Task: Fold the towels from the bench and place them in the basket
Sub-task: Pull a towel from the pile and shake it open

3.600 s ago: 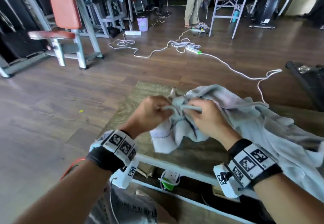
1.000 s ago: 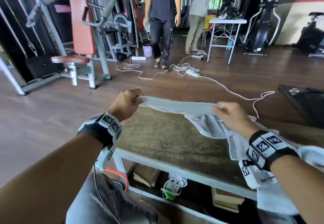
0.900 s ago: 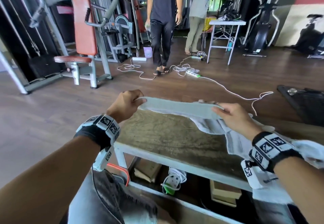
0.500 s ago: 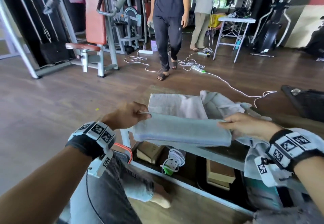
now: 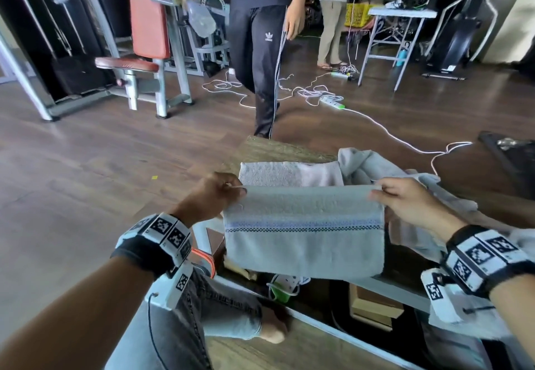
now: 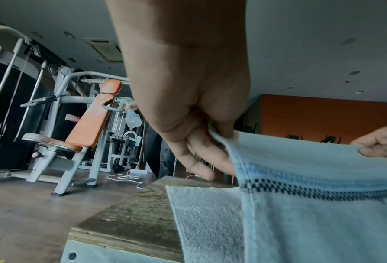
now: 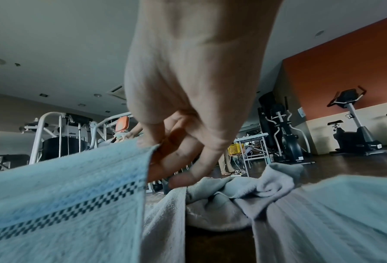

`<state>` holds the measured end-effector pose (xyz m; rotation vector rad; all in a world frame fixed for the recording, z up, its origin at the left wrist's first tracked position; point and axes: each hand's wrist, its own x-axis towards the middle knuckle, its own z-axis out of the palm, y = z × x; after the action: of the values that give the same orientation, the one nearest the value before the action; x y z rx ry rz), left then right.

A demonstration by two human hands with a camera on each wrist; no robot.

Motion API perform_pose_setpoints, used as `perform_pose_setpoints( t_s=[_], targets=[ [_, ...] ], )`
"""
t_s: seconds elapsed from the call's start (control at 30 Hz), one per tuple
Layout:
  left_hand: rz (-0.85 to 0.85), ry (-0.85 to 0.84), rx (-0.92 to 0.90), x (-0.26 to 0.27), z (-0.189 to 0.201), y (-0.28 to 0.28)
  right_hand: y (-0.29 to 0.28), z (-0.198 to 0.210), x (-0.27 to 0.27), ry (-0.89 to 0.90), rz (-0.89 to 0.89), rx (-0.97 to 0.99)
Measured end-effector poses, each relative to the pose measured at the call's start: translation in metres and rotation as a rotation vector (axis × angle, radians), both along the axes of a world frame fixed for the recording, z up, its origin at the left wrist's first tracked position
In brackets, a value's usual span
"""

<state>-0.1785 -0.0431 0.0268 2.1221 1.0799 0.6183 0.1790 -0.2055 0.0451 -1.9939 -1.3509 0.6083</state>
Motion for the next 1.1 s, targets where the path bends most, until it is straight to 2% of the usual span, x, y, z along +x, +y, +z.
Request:
perform_pose_setpoints(
  t_s=[0.13,0.43,0.57,0.7,0.8,0.9,1.0,1.1],
  targets=[
    [0.104,0.056,0.097,0.020,-0.005,0.047,0.057,-0.006,0.019,-0.164,-0.096,0.075],
    [0.315,0.166,0.124,0.084,-0.022,0.159,0.198,-0.034,0.045,-0.280,-0.172,0.043],
    [0.343,0.181,0.097,0.106,-0.056,0.189,0.241,-0.067,0.048,-0.379,-0.079,-0.062],
    [0.282,0.354,0.124,0.113,-0.089,0.193,0.253,-0.089,0.044,-0.433,0.059,-0.206],
    [0.275,0.305,0.137,0.113,-0.090,0.190,0.252,-0.093,0.041,-0.457,0.077,-0.190],
    [0.251,0.217,0.128,0.111,-0.077,0.183,0.246,-0.086,0.038,-0.540,0.017,-0.101],
    [0.286,0.127,0.149,0.106,-0.056,0.170,0.230,-0.066,0.029,-0.459,-0.009,0.049],
    [0.291,0.121,0.137,0.097,-0.029,0.153,0.202,-0.047,0.026,-0.372,0.001,0.241]
  ],
)
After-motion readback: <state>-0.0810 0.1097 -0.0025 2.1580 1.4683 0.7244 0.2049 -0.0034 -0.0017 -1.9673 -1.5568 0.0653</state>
